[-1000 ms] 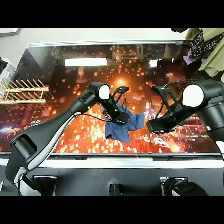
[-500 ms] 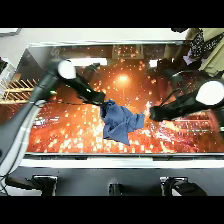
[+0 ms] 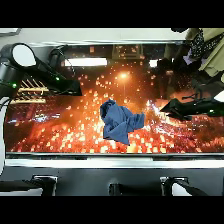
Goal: Fold the clothes and pants, and hang the long-sleeved shirts on hangers.
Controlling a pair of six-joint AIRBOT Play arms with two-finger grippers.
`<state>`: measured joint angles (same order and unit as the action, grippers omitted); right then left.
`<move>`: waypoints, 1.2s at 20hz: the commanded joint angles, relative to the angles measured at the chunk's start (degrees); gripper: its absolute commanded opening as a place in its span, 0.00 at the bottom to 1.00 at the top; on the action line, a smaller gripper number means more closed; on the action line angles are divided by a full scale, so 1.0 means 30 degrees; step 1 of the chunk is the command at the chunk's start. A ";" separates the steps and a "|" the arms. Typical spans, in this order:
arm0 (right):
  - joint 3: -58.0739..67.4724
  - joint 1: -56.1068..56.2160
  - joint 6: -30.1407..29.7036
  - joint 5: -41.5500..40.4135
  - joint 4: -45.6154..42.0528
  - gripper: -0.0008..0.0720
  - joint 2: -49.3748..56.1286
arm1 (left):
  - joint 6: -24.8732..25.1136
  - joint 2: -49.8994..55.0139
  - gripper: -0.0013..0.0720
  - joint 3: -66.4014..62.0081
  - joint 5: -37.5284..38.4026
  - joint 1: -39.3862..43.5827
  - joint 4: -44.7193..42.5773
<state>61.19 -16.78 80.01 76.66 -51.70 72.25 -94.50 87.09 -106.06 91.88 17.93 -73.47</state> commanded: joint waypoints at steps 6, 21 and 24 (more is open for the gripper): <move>-0.1180 0.0138 -0.5115 -0.2208 0.6025 0.68 0.6601 | -0.0022 -0.0102 0.64 0.0007 0.0015 -0.0204 -0.0109; -0.1035 0.3599 -0.5100 -0.4779 0.4794 0.06 0.7278 | -0.0117 -0.1916 0.66 0.2448 -0.0299 -0.1902 -0.0015; -0.1035 0.3038 -0.5100 -0.3490 0.4750 0.06 0.6411 | 0.0838 -0.4750 0.66 0.8779 -0.3781 -0.3475 0.2040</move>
<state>58.02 -6.61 64.69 63.24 -37.45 93.34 -94.21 78.85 -92.62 88.31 11.14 -72.29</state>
